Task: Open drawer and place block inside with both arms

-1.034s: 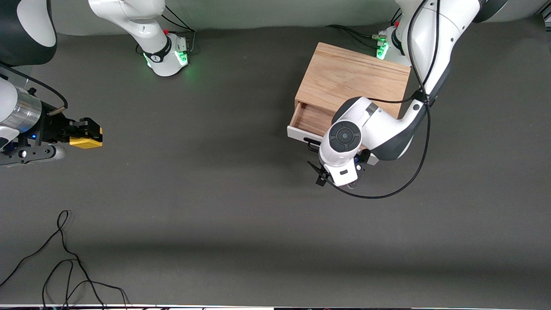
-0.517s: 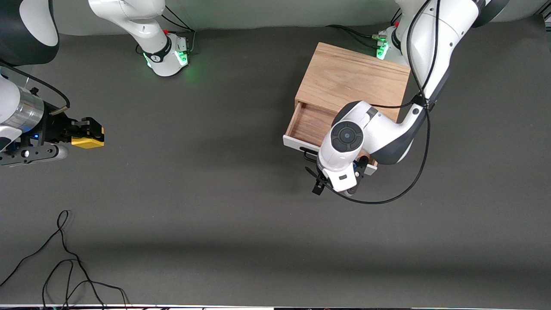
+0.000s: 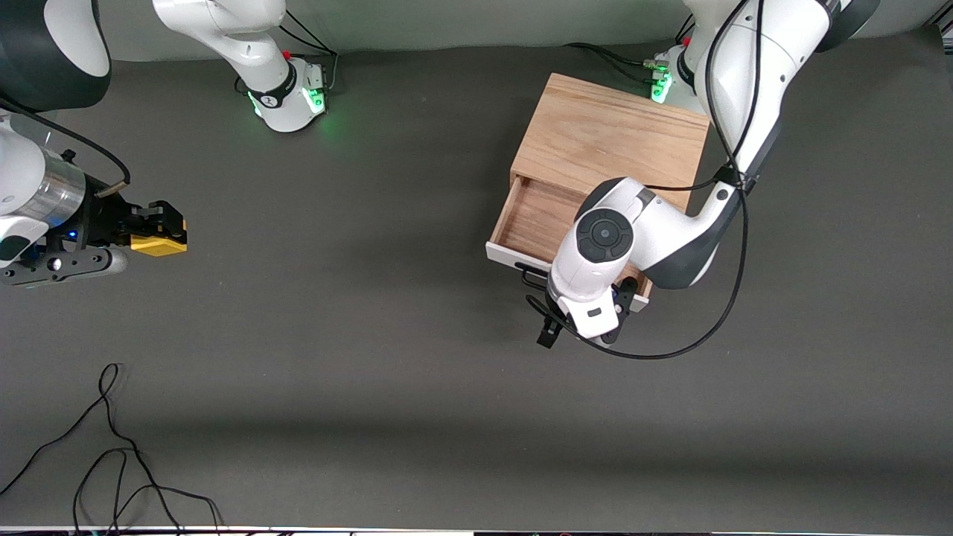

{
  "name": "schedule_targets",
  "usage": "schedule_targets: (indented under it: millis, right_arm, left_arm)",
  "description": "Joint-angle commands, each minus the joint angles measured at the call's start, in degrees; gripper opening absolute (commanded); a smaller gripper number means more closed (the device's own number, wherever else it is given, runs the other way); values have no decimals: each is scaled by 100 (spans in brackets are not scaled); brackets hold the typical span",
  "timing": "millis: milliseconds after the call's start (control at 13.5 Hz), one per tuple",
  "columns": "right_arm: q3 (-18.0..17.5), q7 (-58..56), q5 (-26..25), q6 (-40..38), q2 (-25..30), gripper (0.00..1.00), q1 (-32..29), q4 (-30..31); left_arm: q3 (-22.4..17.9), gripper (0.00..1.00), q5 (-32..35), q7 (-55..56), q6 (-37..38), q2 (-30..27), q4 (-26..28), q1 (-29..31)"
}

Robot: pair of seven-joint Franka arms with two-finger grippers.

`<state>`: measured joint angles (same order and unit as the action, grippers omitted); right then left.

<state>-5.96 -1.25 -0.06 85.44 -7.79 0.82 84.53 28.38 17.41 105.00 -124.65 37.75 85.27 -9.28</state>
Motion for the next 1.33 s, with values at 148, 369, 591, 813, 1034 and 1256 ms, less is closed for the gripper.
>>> schedule_targets:
  millis: [148, 369, 591, 813, 1034, 1256]
  right_arm:
    - [24, 976, 68, 86, -108, 0, 619, -139]
    - [24, 1845, 59, 253, -214, 0, 1068, -148]
    - [24, 2679, 68, 306, -459, 0, 1516, -296]
    - [24, 3786, 68, 508, -1195, 0, 2069, -1050]
    - [24, 5104, 50, 587, -2005, 0, 2781, -1999]
    - [42, 6054, 15, 1079, -2437, 0, 3388, -2204]
  left_arm:
    - [-43, 100, 307, -180, 395, -266, -459, 118]
    - [80, 100, -270, -1854, 1536, -977, -450, 811]
    - [80, 100, -1159, -3972, 2574, -1593, -424, 1681]
    - [80, 100, -1582, -5810, 3348, -2060, -371, 2525]
    - [62, 100, -1653, -7078, 3570, -2543, 14, 3009]
    - [36, 100, -1653, -7931, 3553, -2947, 384, 3247]
